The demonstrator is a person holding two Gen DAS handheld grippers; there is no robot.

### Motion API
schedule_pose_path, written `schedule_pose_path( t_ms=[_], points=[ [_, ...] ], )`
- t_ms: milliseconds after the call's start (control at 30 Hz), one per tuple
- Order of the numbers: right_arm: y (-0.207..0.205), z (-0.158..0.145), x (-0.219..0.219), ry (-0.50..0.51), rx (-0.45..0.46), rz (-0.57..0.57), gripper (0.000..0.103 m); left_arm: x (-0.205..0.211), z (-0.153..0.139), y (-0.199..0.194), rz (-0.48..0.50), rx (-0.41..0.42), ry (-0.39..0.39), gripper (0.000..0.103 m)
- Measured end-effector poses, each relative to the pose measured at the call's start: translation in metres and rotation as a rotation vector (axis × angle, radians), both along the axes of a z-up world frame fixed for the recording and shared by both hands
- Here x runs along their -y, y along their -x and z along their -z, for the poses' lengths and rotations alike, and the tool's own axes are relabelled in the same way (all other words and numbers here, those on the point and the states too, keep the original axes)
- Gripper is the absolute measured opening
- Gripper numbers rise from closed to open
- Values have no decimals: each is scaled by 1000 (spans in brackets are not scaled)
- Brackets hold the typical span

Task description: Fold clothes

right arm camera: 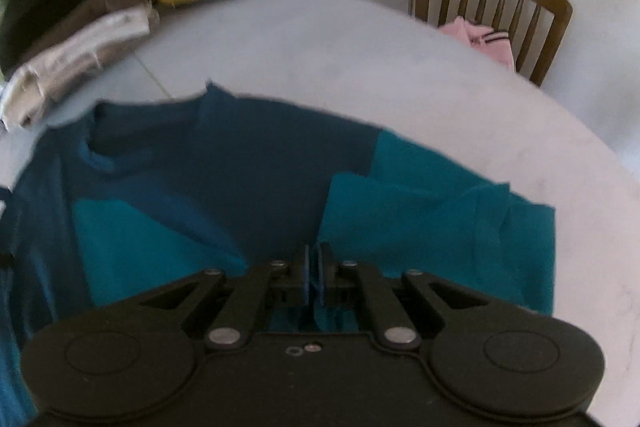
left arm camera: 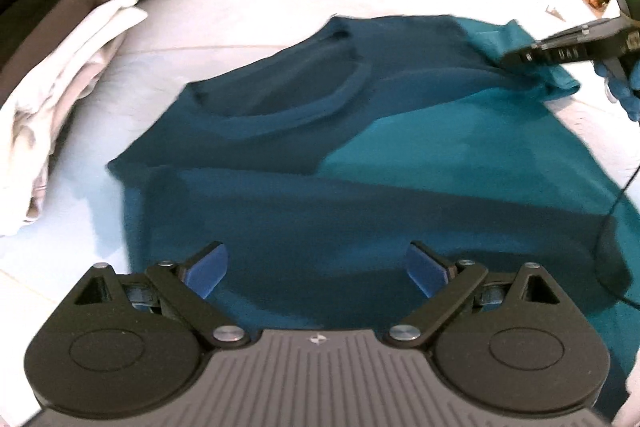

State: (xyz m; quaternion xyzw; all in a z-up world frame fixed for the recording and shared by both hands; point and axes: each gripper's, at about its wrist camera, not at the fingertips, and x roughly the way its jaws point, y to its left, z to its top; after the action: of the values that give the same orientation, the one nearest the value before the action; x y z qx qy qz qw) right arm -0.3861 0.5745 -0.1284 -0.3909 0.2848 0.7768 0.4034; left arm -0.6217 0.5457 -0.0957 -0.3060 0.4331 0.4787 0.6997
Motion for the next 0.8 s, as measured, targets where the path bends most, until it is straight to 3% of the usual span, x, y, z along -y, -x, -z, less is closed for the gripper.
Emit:
schedule_pose_path(
  t_ms=[200, 233, 400, 467, 667, 800],
  points=[
    [1, -9, 6, 13, 34, 12, 103, -11, 22, 25, 6, -14, 54, 96],
    [2, -13, 5, 7, 33, 19, 93, -11, 27, 27, 11, -13, 65, 96],
    [-1, -54, 15, -59, 3, 51, 62, -5, 30, 26, 46, -29, 34, 98],
    [1, -76, 24, -90, -9, 48, 62, -4, 30, 27, 61, -25, 30, 98],
    [31, -129, 86, -126, -34, -113, 58, 1, 29, 30, 111, -7, 7, 98],
    [62, -123, 140, -61, -19, -222, 54, 2, 30, 33, 147, 4, 3, 98]
  ],
)
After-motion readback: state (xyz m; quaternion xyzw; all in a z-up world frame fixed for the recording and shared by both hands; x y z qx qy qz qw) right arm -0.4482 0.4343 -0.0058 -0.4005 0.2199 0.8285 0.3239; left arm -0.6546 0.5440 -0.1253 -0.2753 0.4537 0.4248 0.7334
